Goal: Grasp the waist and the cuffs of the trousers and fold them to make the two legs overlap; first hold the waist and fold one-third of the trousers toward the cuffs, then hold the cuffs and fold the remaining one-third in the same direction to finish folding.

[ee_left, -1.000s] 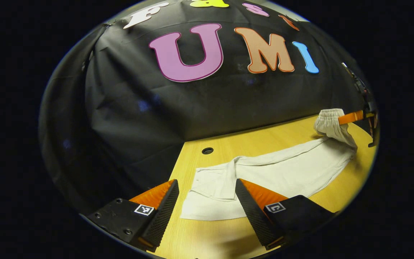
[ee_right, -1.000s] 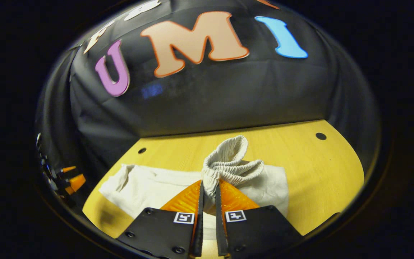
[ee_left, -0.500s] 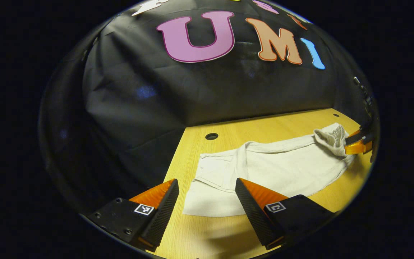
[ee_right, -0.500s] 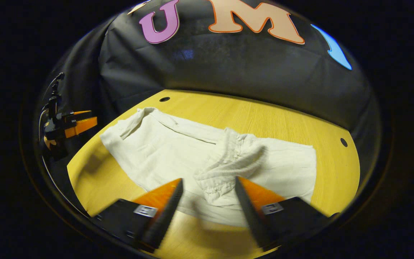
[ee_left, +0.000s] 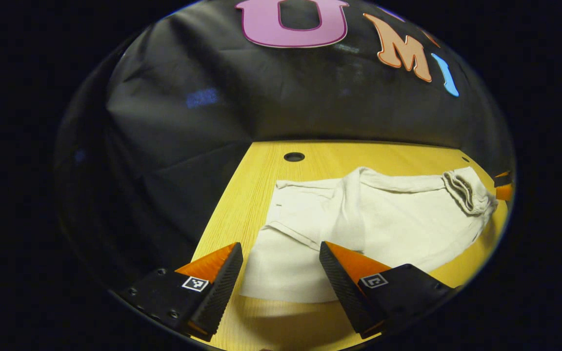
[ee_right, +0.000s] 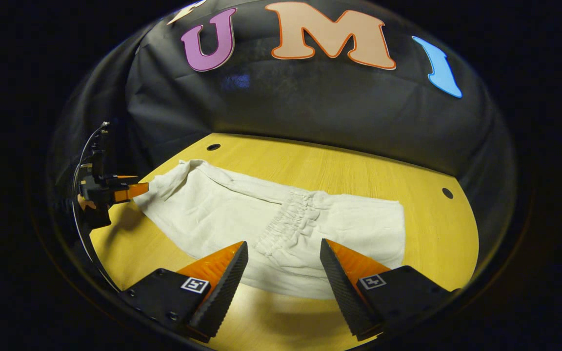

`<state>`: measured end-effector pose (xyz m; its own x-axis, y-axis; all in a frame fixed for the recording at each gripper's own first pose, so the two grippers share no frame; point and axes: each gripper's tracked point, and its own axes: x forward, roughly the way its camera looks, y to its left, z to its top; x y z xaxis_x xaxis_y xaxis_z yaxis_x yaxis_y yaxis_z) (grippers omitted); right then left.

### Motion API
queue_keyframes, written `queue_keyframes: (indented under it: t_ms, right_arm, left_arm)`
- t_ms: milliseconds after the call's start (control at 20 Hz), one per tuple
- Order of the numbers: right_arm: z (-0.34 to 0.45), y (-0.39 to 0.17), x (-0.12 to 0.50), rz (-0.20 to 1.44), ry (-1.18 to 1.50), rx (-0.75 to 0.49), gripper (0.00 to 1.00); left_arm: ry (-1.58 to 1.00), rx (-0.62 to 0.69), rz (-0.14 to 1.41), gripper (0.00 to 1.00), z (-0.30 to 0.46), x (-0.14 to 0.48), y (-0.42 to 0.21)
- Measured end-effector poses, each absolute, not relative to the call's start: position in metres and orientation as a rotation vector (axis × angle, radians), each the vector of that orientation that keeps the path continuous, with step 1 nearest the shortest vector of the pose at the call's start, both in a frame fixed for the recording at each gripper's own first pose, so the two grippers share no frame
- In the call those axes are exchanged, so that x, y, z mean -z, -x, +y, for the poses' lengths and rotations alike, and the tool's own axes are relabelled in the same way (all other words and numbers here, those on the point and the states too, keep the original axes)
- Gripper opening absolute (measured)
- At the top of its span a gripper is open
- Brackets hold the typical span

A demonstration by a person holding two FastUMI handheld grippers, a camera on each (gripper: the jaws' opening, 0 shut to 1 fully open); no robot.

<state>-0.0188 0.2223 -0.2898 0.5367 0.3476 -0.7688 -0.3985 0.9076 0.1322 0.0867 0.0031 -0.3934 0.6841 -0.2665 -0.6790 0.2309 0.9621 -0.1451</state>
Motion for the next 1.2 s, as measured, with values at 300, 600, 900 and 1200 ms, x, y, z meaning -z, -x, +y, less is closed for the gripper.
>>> queue_keyframes:
  t_ms: [300, 600, 900, 1200]
  right_arm:
    - [0.219, 0.036, 0.285, 0.906, 0.072, -0.419, 0.92]
    - [0.215, 0.035, 0.279, 0.893, 0.05, -0.419, 0.92]
    - [0.198, 0.034, 0.268, 0.865, 0.035, -0.422, 0.96]
    - [0.164, 0.026, 0.251, 0.813, -0.012, -0.384, 0.92]
  left_arm:
    - [0.092, 0.29, 0.812, 0.92, -0.002, 0.413, -0.084]
    - [0.109, 0.32, 0.839, 0.73, -0.016, 0.411, -0.079]
    - [0.125, 0.327, 0.864, 0.06, -0.033, 0.406, -0.078]
    - [0.163, 0.306, 0.786, 0.0, -0.061, 0.356, -0.091]
